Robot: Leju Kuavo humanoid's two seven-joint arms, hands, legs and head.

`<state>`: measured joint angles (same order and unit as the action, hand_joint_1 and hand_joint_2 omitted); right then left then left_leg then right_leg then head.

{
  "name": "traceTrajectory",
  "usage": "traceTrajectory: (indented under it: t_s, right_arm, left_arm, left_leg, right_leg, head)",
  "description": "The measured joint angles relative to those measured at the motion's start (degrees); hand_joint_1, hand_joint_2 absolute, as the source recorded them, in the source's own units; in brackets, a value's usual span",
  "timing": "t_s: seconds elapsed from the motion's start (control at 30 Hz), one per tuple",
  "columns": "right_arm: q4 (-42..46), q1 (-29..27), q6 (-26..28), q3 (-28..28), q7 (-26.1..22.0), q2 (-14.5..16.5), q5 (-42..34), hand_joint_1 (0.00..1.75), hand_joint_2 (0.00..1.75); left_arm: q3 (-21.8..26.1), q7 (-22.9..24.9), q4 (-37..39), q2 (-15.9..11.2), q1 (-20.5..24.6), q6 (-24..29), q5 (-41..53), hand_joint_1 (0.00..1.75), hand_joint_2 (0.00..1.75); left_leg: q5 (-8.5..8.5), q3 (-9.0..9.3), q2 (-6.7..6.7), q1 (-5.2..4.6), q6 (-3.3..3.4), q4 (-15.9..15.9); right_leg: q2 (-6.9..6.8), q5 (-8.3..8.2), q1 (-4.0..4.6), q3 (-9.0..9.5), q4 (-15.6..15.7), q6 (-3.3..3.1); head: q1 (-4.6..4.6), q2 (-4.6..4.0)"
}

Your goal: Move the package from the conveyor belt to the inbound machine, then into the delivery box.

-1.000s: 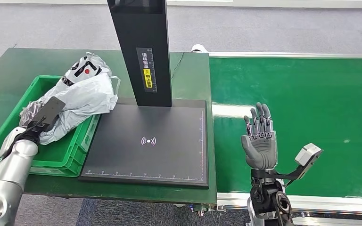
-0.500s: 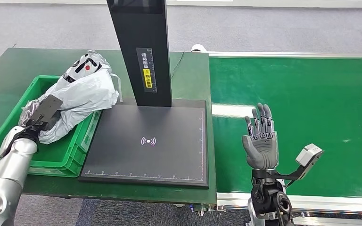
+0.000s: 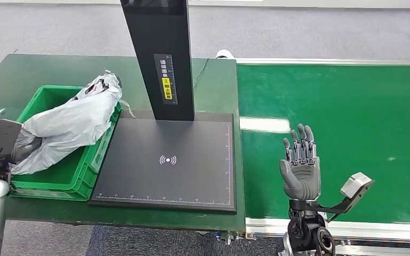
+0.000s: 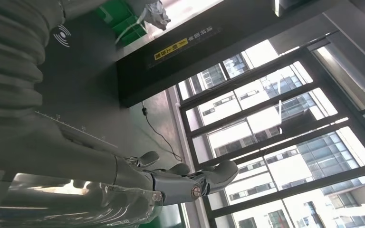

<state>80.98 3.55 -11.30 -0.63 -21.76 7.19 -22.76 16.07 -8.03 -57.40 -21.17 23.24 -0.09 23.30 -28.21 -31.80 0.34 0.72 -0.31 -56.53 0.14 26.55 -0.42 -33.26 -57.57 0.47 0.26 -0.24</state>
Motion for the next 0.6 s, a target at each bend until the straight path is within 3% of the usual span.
traceTrajectory:
  t_s: [0.23, 0.6]
  right_arm:
    - [1.7, -1.5, 0.0, -0.6, 0.1, 0.1, 0.1, 0.0, 1.75]
    - [2.7, -1.9, 0.7, -1.0, 0.2, 0.2, -0.2, 0.0, 1.75]
  left_arm:
    - [5.5, -0.1, -10.3, 1.3, -7.9, 0.1, -1.2, 0.0, 1.75]
    - [7.4, -0.8, -14.1, 2.0, -9.2, 0.0, -1.9, 0.0, 1.75]
  left_leg:
    - [0.0, 0.0, -0.06, 0.0, 0.0, 0.0]
    - [0.0, 0.03, -0.05, 0.0, 0.0, 0.0]
  right_leg:
    - [-0.01, 0.01, 0.0, -0.01, 0.0, 0.0]
    - [-0.01, 0.0, 0.01, 0.05, 0.0, 0.0]
  head:
    - [-0.01, 0.0]
    - [0.0, 0.0]
